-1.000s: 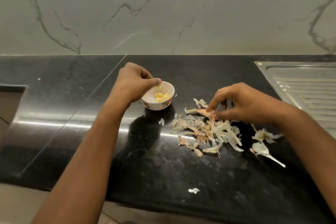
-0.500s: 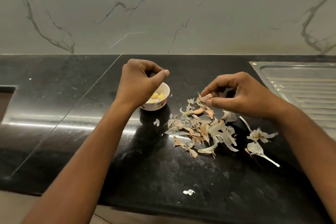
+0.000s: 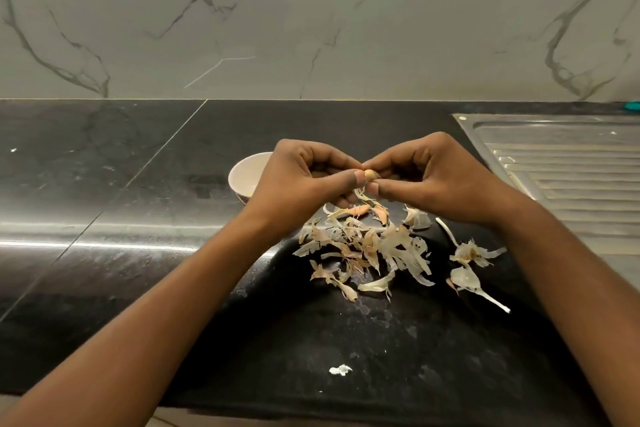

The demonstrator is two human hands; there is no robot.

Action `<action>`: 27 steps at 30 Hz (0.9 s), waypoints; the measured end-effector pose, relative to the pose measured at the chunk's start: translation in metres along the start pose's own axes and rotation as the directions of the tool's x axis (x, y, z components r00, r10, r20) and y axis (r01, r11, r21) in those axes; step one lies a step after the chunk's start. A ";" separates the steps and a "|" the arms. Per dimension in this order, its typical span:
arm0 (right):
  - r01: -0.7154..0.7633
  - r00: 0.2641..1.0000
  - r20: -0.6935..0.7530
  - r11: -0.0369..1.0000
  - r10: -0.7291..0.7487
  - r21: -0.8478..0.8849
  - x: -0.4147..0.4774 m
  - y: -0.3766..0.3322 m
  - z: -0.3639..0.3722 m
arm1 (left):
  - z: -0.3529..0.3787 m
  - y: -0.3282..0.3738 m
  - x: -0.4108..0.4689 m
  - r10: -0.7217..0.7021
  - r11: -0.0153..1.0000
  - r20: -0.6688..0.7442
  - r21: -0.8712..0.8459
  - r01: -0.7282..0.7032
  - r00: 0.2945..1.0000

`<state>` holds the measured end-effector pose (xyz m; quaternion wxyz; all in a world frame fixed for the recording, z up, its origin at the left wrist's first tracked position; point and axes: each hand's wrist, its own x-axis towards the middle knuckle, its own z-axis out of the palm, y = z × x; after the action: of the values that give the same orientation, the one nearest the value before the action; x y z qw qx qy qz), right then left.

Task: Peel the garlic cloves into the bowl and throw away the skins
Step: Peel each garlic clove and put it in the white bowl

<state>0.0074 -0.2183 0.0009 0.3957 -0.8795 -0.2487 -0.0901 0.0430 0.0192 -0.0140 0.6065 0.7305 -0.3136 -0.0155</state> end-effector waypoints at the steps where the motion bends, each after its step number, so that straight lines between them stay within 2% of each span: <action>1: 0.007 1.000 -0.010 1.000 -0.007 -0.003 0.000 0.000 0.000 | -0.001 0.001 0.000 -0.033 0.998 0.008 -0.044 0.033 0.999; 7: 0.069 0.997 -0.030 0.994 -0.071 -0.079 0.000 -0.002 0.002 | -0.004 0.002 -0.002 -0.173 0.964 0.068 -0.194 0.184 0.982; 11: 0.110 0.994 -0.009 0.981 -0.113 -0.163 0.002 -0.004 0.003 | -0.006 0.000 -0.003 -0.205 0.944 0.115 -0.241 0.227 0.972; 18: 0.158 0.987 0.004 0.962 -0.161 -0.223 0.002 -0.008 0.002 | 0.002 0.001 -0.005 -0.140 0.967 0.012 -0.211 0.140 0.990; 27: 0.165 0.985 -0.018 0.975 -0.169 -0.147 0.002 -0.011 0.004 | 0.010 0.003 -0.008 -0.076 0.980 -0.101 -0.192 0.056 0.992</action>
<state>0.0035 -0.2084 0.0068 0.3254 -0.8804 -0.3086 -0.1541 0.0314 0.0139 -0.0165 0.6881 0.6795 -0.2532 -0.0260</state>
